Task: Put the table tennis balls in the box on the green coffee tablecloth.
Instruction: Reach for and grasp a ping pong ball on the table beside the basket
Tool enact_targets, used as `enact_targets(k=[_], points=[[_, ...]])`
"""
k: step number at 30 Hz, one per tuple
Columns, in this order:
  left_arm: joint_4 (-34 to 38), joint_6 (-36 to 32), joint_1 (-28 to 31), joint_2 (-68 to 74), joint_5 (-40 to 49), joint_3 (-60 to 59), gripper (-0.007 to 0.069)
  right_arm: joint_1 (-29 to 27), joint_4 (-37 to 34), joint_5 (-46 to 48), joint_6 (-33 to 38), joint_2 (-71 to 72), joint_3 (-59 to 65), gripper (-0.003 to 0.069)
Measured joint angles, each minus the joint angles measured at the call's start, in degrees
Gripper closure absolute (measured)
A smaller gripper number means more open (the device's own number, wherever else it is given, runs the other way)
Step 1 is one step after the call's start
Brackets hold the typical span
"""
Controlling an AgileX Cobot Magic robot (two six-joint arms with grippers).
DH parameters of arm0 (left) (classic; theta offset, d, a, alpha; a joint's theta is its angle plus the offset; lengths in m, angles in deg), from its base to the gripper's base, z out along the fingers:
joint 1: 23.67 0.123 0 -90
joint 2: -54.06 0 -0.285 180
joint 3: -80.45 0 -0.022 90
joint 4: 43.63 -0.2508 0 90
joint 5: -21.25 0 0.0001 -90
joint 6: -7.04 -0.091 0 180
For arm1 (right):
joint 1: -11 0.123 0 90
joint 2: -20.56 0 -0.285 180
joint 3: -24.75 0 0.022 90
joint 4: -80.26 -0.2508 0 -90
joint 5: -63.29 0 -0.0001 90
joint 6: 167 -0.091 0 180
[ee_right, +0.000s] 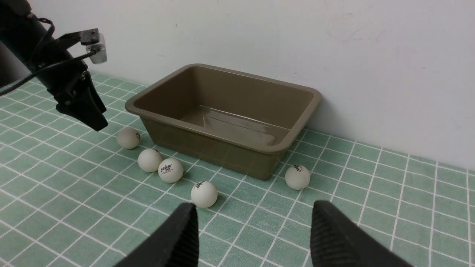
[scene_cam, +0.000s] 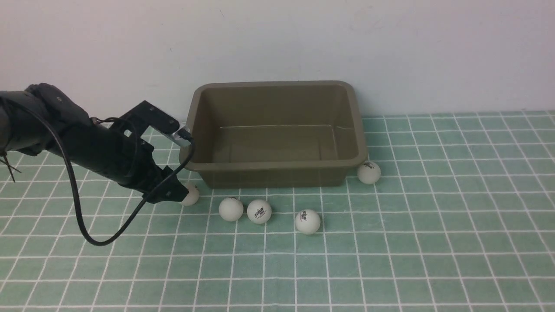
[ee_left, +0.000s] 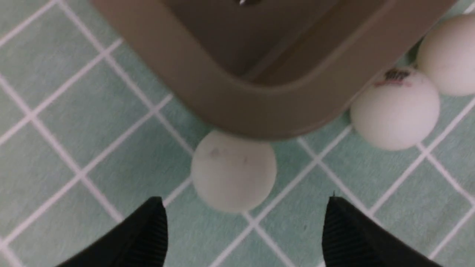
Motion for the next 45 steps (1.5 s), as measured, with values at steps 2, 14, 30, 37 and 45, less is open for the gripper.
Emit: enact_targets(k=[2,14,30,37,45], points=[[4.34,-4.20,0.00,0.73,-0.40,0.00,0.0122,0.00,0.00,0.00,0.00,0.00,0.00,0.0279],[13.36,-12.37,-0.11,4.71,-5.08,0.07,0.0122,0.00,0.00,0.00,0.00,0.00,0.00,0.0279],[16.36,-14.69,-0.11,9.27,-4.80,0.15,0.0172,0.00,0.00,-0.12,-0.05,0.00,0.00,0.0279],[12.57,-11.29,0.00,6.22,-4.22,0.15,0.0275,0.00,0.00,-0.12,-0.05,0.00,0.00,0.0279],[1.00,-0.69,2.26,-1.82,6.72,0.15,0.0275,0.00,0.00,-0.69,-0.05,0.00,0.00,0.0279]])
